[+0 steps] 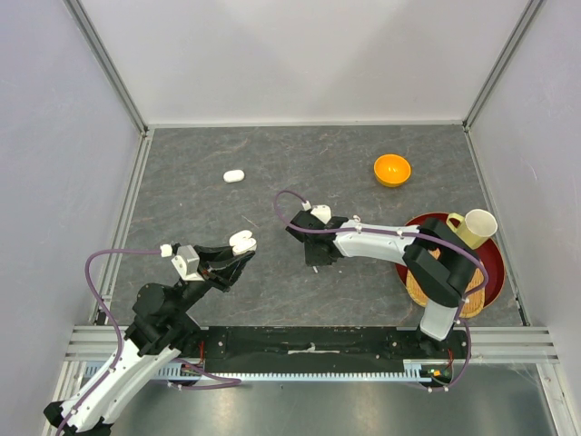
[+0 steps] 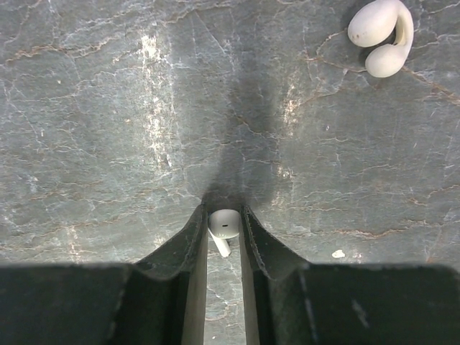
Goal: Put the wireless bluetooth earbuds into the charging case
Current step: Pick up the earbud from the center of the board, then place the earbud in the charging case, then close the charging case.
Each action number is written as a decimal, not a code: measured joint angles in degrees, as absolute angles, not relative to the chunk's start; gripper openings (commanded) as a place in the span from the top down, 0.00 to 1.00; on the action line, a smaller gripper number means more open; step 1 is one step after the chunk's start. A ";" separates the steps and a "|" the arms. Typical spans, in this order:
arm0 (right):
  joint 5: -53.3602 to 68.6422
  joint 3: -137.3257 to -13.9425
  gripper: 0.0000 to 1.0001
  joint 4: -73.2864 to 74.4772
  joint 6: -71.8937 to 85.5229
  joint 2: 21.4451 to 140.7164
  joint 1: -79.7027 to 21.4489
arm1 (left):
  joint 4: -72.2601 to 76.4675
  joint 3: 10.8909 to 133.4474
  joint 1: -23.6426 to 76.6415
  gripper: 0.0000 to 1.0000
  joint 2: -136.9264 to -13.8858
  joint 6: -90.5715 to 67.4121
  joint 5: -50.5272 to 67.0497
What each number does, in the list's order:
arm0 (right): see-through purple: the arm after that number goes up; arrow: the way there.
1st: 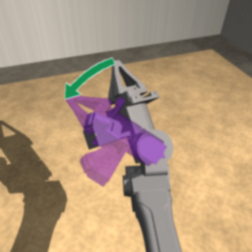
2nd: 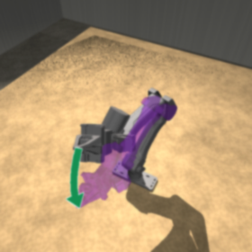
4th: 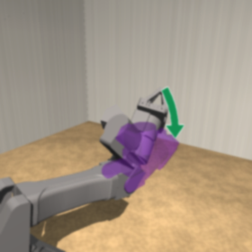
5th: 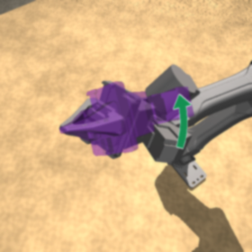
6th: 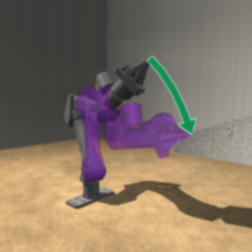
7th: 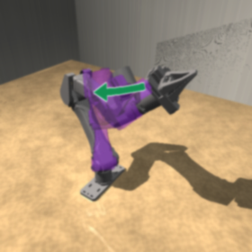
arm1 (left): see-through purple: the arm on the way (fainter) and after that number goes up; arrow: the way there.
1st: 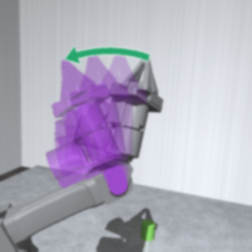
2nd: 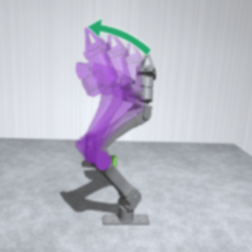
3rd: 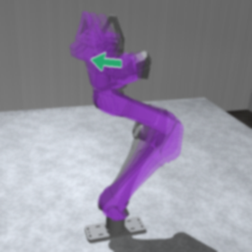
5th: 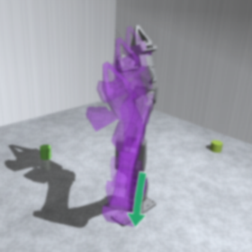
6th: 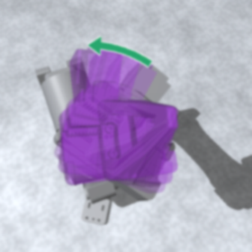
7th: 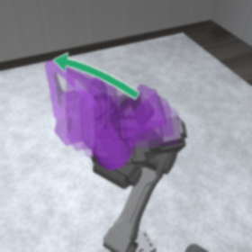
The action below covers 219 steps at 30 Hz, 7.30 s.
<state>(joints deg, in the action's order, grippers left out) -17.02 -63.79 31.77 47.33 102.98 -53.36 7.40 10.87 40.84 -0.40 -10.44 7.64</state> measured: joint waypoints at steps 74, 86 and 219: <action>-31.92 -45.45 1.00 -47.64 20.71 74.81 -80.53 | 24.18 10.87 40.86 0.98 -13.82 -10.31 17.06; -32.40 -45.47 1.00 -49.58 19.46 76.90 -80.90 | 24.18 10.87 40.84 0.98 -13.72 -10.33 17.06; -13.41 -58.26 0.02 10.28 44.14 65.17 -64.49 | 12.03 19.92 40.86 0.98 -21.56 -10.11 32.53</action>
<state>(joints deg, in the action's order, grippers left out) -13.41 -58.26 10.28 44.14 65.17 -64.49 12.03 19.92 40.86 -21.56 -10.11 32.53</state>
